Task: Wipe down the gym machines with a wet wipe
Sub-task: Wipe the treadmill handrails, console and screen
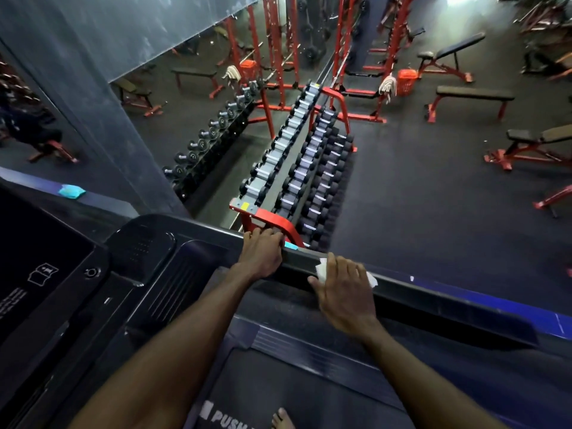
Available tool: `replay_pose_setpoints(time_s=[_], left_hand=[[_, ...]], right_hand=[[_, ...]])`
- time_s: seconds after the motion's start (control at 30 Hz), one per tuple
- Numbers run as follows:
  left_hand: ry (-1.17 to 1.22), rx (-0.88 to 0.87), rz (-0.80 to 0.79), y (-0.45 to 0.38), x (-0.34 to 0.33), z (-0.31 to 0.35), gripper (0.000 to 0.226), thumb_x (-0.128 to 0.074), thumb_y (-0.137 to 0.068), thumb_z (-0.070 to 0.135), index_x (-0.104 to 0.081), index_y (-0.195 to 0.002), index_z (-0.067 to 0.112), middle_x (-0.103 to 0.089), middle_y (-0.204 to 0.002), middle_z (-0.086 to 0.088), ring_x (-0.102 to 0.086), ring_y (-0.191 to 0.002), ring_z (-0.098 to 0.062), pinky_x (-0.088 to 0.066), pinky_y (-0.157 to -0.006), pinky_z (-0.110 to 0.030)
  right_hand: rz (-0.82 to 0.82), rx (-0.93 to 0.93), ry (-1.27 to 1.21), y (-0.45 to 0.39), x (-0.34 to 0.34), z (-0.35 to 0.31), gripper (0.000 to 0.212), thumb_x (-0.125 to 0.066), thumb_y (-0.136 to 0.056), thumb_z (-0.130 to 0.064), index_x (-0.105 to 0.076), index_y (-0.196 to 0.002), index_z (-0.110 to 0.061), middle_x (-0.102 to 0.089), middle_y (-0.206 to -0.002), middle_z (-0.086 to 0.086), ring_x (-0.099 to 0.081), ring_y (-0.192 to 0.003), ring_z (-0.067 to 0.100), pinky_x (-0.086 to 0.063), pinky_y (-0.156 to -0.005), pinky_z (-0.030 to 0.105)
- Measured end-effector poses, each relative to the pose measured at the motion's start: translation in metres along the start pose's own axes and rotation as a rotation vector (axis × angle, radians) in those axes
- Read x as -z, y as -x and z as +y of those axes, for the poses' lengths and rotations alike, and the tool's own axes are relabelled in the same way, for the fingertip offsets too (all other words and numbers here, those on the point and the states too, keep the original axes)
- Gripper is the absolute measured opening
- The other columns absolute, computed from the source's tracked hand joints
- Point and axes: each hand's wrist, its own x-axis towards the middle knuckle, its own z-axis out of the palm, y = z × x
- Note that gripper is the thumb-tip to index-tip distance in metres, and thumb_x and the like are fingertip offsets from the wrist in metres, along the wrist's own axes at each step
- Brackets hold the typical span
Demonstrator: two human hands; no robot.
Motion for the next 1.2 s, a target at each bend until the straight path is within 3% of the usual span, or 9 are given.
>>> replay_pose_setpoints(time_s=[0.13,0.3,0.37,0.5,0.57,0.7,0.87,1.07,1.2], left_hand=[[-0.066,0.009,-0.064,0.004,-0.008,0.014,0.029,-0.037,-0.097,0.027,-0.055,-0.119,0.023,-0.058,-0.130,-0.006,-0.046,-0.120,-0.036,-0.027,-0.108,-0.056],[-0.079,0.012,-0.178,0.001,-0.010,0.041,0.045,-0.022,-0.104,0.045,-0.053,-0.121,0.019,-0.056,-0.134,-0.011,-0.043,-0.130,-0.037,-0.020,-0.108,-0.069],[-0.079,-0.005,-0.201,0.002,-0.018,0.056,0.046,-0.022,-0.104,0.044,-0.055,-0.121,0.017,-0.055,-0.135,-0.013,-0.042,-0.132,-0.039,-0.019,-0.110,-0.067],[-0.001,-0.030,-0.150,0.002,-0.030,0.088,0.045,-0.022,-0.104,0.041,-0.060,-0.110,0.020,-0.063,-0.127,-0.011,-0.052,-0.123,-0.035,-0.030,-0.108,-0.052],[0.065,-0.059,-0.160,0.003,-0.032,0.115,0.043,-0.024,-0.105,0.039,-0.061,-0.107,0.017,-0.066,-0.121,-0.012,-0.055,-0.119,-0.035,-0.034,-0.104,-0.048],[0.093,-0.106,-0.234,0.004,-0.037,0.160,0.042,-0.024,-0.105,0.041,-0.059,-0.107,0.017,-0.064,-0.124,-0.012,-0.054,-0.121,-0.033,-0.030,-0.106,-0.050],[0.011,-0.039,-0.139,0.008,-0.048,0.182,0.044,-0.025,-0.103,0.039,-0.063,-0.107,0.017,-0.066,-0.120,-0.012,-0.056,-0.118,-0.033,-0.029,-0.106,-0.052],[0.013,0.021,-0.095,0.008,-0.055,0.194,0.042,-0.027,-0.102,0.037,-0.064,-0.102,0.016,-0.068,-0.112,-0.015,-0.060,-0.111,-0.036,-0.029,-0.107,-0.055],[0.001,0.015,-0.096,0.012,-0.059,0.207,0.045,-0.025,-0.102,0.038,-0.063,-0.102,0.015,-0.068,-0.111,-0.015,-0.058,-0.112,-0.037,-0.027,-0.109,-0.058]], right_hand=[[-0.152,-0.184,-0.043,-0.027,0.022,-0.001,0.067,-0.021,-0.100,-0.062,-0.067,-0.102,-0.014,-0.071,-0.104,0.012,-0.064,-0.095,0.032,-0.041,-0.084,0.043],[-0.034,0.043,-0.079,0.011,0.014,0.029,0.065,-0.025,-0.098,-0.061,-0.054,-0.128,-0.011,-0.063,-0.118,0.008,-0.058,-0.105,0.029,-0.042,-0.093,0.044],[-0.004,0.014,-0.044,0.029,0.012,0.063,0.067,-0.029,-0.097,-0.060,-0.053,-0.131,-0.008,-0.062,-0.120,0.011,-0.057,-0.106,0.031,-0.043,-0.096,0.046],[0.019,-0.210,0.018,0.023,0.015,0.076,0.061,-0.026,-0.097,-0.059,-0.062,-0.103,-0.010,-0.068,-0.096,0.013,-0.061,-0.088,0.034,-0.043,-0.084,0.046],[0.051,-0.197,-0.017,0.026,0.014,0.073,0.060,-0.029,-0.097,-0.057,-0.062,-0.107,-0.008,-0.067,-0.099,0.014,-0.060,-0.091,0.034,-0.043,-0.088,0.048],[0.003,0.003,-0.010,0.058,0.016,0.116,0.068,-0.029,-0.098,-0.059,-0.054,-0.130,-0.004,-0.058,-0.123,0.013,-0.055,-0.110,0.033,-0.039,-0.102,0.049],[-0.123,-0.278,0.040,0.031,0.029,0.130,0.069,-0.019,-0.100,-0.058,-0.069,-0.093,-0.010,-0.071,-0.094,0.013,-0.064,-0.089,0.033,-0.043,-0.084,0.046],[0.000,-0.015,0.006,0.083,0.024,0.170,0.061,-0.030,-0.099,-0.056,-0.054,-0.127,-0.008,-0.058,-0.121,0.011,-0.053,-0.109,0.031,-0.038,-0.102,0.046],[0.017,-0.255,0.063,0.068,0.027,0.176,0.061,-0.025,-0.099,-0.058,-0.064,-0.100,-0.011,-0.067,-0.096,0.012,-0.060,-0.090,0.033,-0.041,-0.089,0.047]])
